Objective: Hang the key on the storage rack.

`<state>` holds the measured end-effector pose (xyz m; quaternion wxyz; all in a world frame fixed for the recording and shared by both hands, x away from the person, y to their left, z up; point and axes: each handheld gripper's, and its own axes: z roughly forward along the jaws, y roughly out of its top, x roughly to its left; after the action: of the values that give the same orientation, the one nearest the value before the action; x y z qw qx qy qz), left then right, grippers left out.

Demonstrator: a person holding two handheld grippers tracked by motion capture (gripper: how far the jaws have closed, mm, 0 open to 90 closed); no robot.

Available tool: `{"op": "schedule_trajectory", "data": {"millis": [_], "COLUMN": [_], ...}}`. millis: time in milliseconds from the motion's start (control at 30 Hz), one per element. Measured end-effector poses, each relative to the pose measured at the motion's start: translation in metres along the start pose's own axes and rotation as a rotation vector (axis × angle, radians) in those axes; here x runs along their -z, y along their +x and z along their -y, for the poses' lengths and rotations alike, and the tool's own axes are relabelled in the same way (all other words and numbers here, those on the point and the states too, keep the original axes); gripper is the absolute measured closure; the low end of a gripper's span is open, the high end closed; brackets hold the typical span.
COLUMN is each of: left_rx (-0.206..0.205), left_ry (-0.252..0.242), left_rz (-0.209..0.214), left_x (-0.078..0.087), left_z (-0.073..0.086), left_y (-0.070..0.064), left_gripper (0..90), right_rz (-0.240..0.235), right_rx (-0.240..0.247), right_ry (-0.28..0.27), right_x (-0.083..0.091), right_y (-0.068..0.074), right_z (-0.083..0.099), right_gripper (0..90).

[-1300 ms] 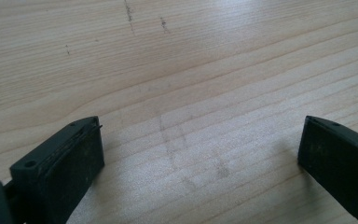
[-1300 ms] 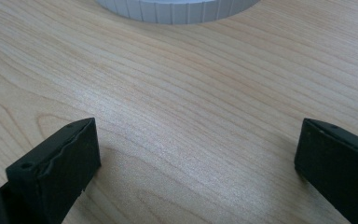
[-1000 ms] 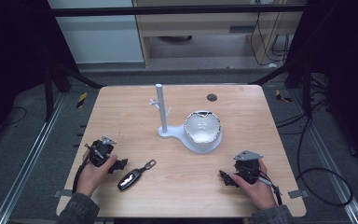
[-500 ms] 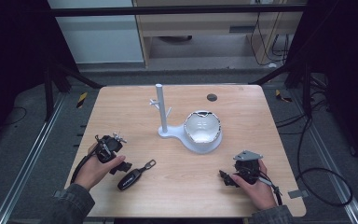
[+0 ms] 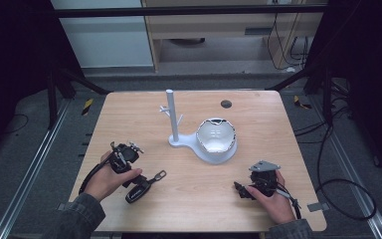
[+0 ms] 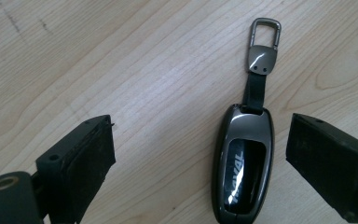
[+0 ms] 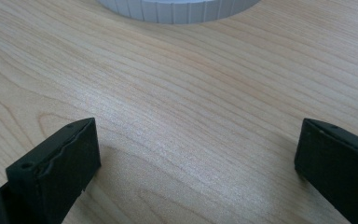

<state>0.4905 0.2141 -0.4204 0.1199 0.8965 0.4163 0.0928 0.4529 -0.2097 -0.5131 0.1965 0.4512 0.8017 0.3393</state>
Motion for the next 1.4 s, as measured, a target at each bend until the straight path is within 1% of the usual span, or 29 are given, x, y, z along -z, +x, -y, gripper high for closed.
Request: {"op": "schedule_trajectory", "data": {"millis": [33, 100, 133, 200, 233, 300, 333, 400, 467, 567, 600, 733, 833, 900, 1067, 1100, 1133, 1333, 1367, 1400], "left_rx": [-0.016, -0.019, -0.027, -0.026, -0.021, -0.028, -0.024, -0.038, -0.043, -0.041, -0.030, -0.032, -0.035, -0.029, -0.032, -0.032, -0.031, -0.029, -0.031, -0.033], "left_ry": [0.007, 0.012, 0.016, 0.030, 0.038, 0.057, 0.064, 0.076, 0.085, 0.084, 0.081, 0.093, 0.101, 0.101, 0.099, 0.098, 0.098, 0.098, 0.096, 0.091], "left_rz": [0.001, -0.001, -0.004, -0.004, 0.004, 0.012, 0.023, 0.032, 0.037, 0.039, 0.041, 0.037, 0.035, 0.041, 0.046, 0.048, 0.049, 0.060, 0.062, 0.068], "left_x": [-0.003, -0.004, -0.006, -0.011, -0.013, -0.018, -0.020, -0.023, -0.026, -0.030, -0.031, -0.035, -0.038, -0.040, -0.041, -0.042, -0.042, -0.042, -0.042, -0.042], "left_z": [-0.001, -0.001, -0.002, -0.001, 0.000, 0.003, 0.004, 0.008, 0.011, 0.012, 0.012, 0.013, 0.014, 0.015, 0.014, 0.014, 0.014, 0.015, 0.015, 0.015], "left_y": [-0.004, -0.006, -0.008, -0.009, -0.009, -0.011, -0.014, -0.017, -0.019, -0.019, -0.019, -0.020, -0.020, -0.020, -0.022, -0.022, -0.022, -0.021, -0.021, -0.022], "left_gripper": [7.5, 7.6, 7.6, 7.7, 7.8, 8.6, 8.6, 13.0, 12.7, 14.8, 14.8, 21.5, 23.7, 26.7, 29.6, 31.7, 31.7, 38.5, 42.2, 42.2], "right_rz": [0.000, 0.000, 0.000, 0.000, 0.000, 0.000, 0.000, 0.000, 0.000, 0.000, 0.000, 0.000, 0.000, 0.000, 0.000, -0.001, -0.001, 0.000, 0.000, 0.000], "right_rx": [0.000, 0.000, 0.000, 0.000, 0.000, 0.000, 0.000, 0.000, -0.001, 0.000, 0.000, 0.000, 0.000, 0.000, 0.000, 0.000, 0.000, 0.000, 0.000, 0.000], "right_ry": [0.000, 0.000, 0.000, 0.000, 0.000, 0.000, 0.000, 0.000, 0.000, 0.000, 0.000, 0.000, 0.000, 0.000, 0.000, 0.000, 0.000, 0.000, 0.000, 0.000], "right_x": [0.000, 0.000, 0.000, 0.000, 0.000, 0.000, 0.000, 0.000, 0.000, 0.000, 0.000, 0.000, 0.000, 0.000, 0.000, 0.000, 0.000, 0.000, 0.000, 0.000], "right_y": [0.000, 0.000, 0.000, 0.000, 0.000, 0.000, 0.000, 0.000, 0.000, 0.000, 0.000, 0.000, 0.000, 0.000, 0.000, 0.000, 0.000, 0.000, 0.000, 0.000], "right_z": [0.000, 0.000, 0.000, 0.000, 0.000, 0.000, 0.000, 0.000, 0.000, 0.000, 0.000, 0.000, 0.000, 0.000, 0.000, 0.000, 0.000, 0.000, 0.000, 0.000], "right_gripper": [0.4, 0.4, 0.4, 0.4, 0.4, 0.4, 0.4, 0.4, 0.4, 0.4, 0.4, 0.4, 0.4, 0.4, 0.4, 0.4, 0.4, 0.4, 0.4, 0.4]}}
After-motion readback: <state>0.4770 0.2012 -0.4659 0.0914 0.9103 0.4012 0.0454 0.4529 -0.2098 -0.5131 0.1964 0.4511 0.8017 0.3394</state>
